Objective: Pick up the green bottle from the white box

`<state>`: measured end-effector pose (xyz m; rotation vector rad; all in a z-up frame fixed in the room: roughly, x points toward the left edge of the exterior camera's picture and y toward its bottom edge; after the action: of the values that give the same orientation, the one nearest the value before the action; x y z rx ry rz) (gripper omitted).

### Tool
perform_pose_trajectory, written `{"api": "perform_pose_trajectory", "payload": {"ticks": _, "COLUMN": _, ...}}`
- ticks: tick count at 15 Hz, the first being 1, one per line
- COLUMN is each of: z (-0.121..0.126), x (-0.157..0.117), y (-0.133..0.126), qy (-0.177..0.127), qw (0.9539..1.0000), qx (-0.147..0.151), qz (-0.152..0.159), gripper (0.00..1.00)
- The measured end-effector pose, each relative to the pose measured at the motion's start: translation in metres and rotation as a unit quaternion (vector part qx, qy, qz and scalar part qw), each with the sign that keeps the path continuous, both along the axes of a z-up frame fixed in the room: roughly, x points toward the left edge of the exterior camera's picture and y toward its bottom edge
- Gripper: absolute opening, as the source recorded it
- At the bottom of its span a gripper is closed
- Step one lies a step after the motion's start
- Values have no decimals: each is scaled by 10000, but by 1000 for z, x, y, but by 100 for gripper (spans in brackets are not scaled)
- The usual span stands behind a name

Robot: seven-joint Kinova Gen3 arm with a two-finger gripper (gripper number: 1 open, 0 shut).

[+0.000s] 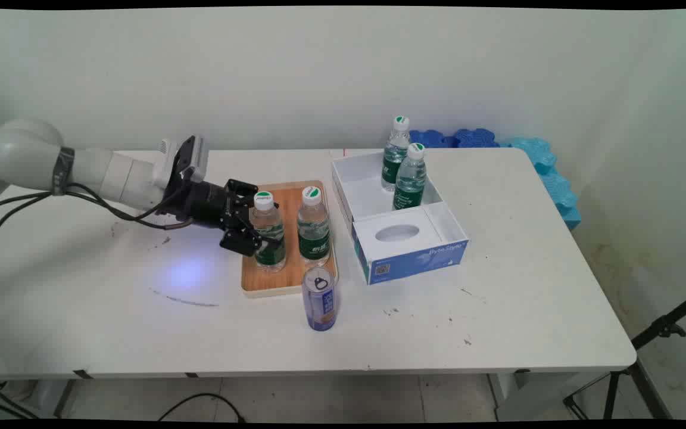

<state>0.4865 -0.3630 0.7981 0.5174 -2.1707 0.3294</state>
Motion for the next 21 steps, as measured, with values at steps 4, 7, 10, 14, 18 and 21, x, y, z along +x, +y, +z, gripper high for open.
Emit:
{"api": "perform_pose_trajectory", "payload": {"ticks": 4, "z": 22, "x": -2, "y": -6, "qy": 84, "qw": 9999, "qx": 77, "qz": 72, "gripper": 100}}
{"api": "perform_pose_trajectory", "payload": {"ticks": 7, "z": 63, "x": 1, "y": -10, "qy": 193, "qw": 9997, "qx": 164, "qz": 38, "gripper": 100}}
{"api": "perform_pose_trajectory", "payload": {"ticks": 10, "z": 109, "x": 6, "y": -18, "qy": 334, "qw": 9991, "qx": 238, "qz": 128, "gripper": 100}}
{"api": "perform_pose_trajectory", "payload": {"ticks": 14, "z": 151, "x": -8, "y": -45, "qy": 464, "qw": 9983, "qx": 257, "qz": 232, "gripper": 100}}
{"api": "perform_pose_trajectory", "payload": {"ticks": 18, "z": 157, "x": -42, "y": -81, "qy": 414, "qw": 9985, "qx": 229, "qz": 258, "gripper": 100}}
{"api": "perform_pose_trajectory", "payload": {"ticks": 21, "z": 140, "x": -77, "y": -109, "qy": 329, "qw": 9991, "qx": 165, "qz": 208, "gripper": 100}}
